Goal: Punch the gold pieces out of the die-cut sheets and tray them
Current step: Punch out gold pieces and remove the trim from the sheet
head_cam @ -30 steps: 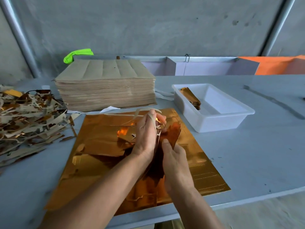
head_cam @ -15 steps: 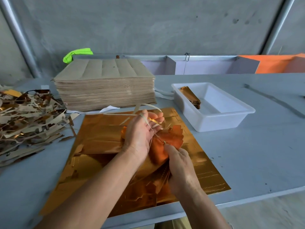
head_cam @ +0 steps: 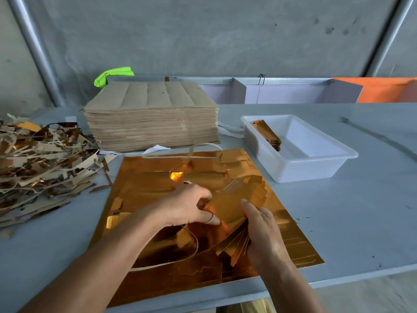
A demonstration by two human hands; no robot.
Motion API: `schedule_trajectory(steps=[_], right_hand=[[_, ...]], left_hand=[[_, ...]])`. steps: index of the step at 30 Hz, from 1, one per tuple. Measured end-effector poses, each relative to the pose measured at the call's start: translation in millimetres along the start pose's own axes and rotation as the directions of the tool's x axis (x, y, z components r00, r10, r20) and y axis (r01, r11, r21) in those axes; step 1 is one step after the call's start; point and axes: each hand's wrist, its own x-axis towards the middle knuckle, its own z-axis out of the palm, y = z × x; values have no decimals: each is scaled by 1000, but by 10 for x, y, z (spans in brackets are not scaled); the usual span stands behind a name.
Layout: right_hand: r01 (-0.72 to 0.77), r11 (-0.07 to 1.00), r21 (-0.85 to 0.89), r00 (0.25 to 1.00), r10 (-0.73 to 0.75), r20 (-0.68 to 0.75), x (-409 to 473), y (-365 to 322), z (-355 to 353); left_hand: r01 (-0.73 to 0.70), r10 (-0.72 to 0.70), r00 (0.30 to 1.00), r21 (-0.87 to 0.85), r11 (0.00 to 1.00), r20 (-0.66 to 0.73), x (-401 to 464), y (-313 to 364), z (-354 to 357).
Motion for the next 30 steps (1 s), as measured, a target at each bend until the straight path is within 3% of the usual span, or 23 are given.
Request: schedule_trajectory(steps=[3,7,11,17,20,22,25,28,30], right_hand=[[26,999,-35,999,-27,-24,-40,39,18],[155,958,-241,988,-146,51,-48,143,38],[297,927,-230,951,-266,160,-119,136,167],[196,955,-224,978,-206,-21,-60,159,169],[121,988,-94,983,-133,-126,-67,132,55],[110,993,-46,969,-117,-216,-74,92,-34],[138,990,-29,937,-140,-319,-58,24,-144],[172,983,-58,924,-182,-336,-39,-2,-157],[175,981,-83,921,-193,-339,-21,23,-145]], left_hand=[[17,-16,1000,-105,994,3,10,-61,43],[39,-87,981,-265,963,-171,37,-106,93],[-11,-128,926,-365,931,-354,67,-98,157],[-42,-87,925,-329,944,-370,42,-137,121],[10,-175,866,-332,943,-469,0,-243,61],[77,-192,802,-221,972,-566,-51,-345,15],[207,-135,769,44,977,-625,-116,-481,-38],[126,-48,806,91,988,-591,-169,-456,-85],[-19,-46,881,-132,991,-471,-210,-321,-112]])
